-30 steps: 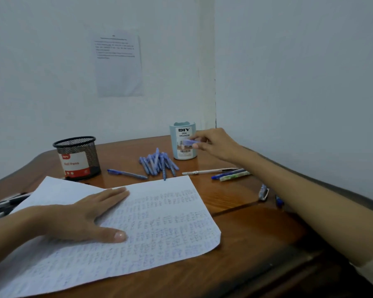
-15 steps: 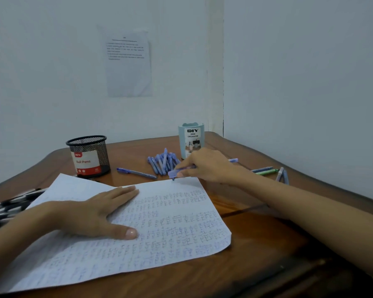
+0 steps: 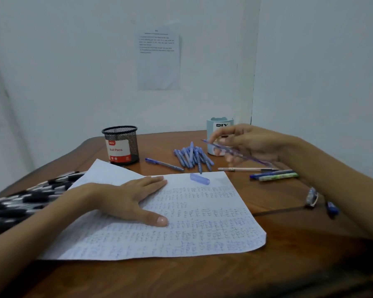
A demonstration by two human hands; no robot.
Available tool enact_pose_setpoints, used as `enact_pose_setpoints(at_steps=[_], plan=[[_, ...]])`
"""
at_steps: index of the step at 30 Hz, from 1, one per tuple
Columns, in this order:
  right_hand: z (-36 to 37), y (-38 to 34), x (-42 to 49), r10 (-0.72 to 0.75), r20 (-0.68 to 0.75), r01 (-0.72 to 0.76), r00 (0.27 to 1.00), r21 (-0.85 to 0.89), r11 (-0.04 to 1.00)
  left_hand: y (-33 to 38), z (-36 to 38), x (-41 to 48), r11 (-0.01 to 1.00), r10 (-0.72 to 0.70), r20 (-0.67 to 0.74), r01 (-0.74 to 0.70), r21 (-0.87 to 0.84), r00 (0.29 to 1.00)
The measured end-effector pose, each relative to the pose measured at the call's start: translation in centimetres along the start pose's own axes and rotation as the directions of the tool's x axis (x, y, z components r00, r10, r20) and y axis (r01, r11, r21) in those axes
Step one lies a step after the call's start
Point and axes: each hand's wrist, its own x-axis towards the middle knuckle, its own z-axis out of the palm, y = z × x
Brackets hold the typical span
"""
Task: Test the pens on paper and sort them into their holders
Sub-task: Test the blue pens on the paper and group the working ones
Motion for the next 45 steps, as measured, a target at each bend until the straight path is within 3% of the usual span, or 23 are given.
enact_pose_setpoints(at_steps=[3, 6, 8, 12, 17, 20, 25, 31, 45], plan=[[1.8, 0.9, 0.8, -0.022, -0.037, 0.037, 0.999, 0.454, 0.89, -0.1, 0.1, 0.1, 1.0, 0.006, -0.002, -0.006, 0.007, 1.0], [3.4, 1.6, 1.0, -0.076, 0.002, 0.061, 0.997, 0.573, 0.817, 0.0, 0.1, 0.1, 1.0, 0.007, -0.007, -0.007, 0.019, 1.0], [4.4, 2.3, 1.4, -0.063, -0.048, 0.078, 0.997, 0.506, 0.859, 0.0, 0.1, 0.1, 1.0, 0.002, -0.015, -0.002, 0.026, 1.0], [6.8, 3.5, 1.7, -0.065, -0.192, 0.099, 0.979, 0.17, 0.981, 0.1, 0.1, 0.1, 0.999, -0.017, -0.016, 0.017, 0.033, 1.0], [8.6, 3.9, 1.3, -0.071, -0.208, 0.087, 0.975, 0.071, 0.994, 0.6, 0.0, -0.1, 0.999, -0.049, -0.028, 0.049, 0.014, 0.998], [8.6, 4.1, 1.5, -0.073, -0.238, 0.088, 0.968, 0.053, 0.995, 0.8, 0.0, -0.3, 0.998, -0.06, -0.034, 0.061, 0.021, 0.998], [8.4, 4.2, 1.4, -0.081, -0.054, 0.086, 0.995, 0.092, 0.992, 0.6, -0.1, -0.2, 0.999, -0.032, -0.02, 0.032, 0.037, 0.999], [8.5, 4.4, 1.9, -0.093, -0.207, 0.078, 0.974, -0.078, 0.994, 0.2, -0.1, 0.0, 1.0, 0.001, -0.013, 0.0, 0.031, 1.0], [8.7, 4.4, 1.5, -0.115, -0.082, 0.104, 0.99, -0.128, 0.986, 0.1, 0.0, 0.1, 1.0, -0.004, -0.007, 0.004, 0.022, 1.0]])
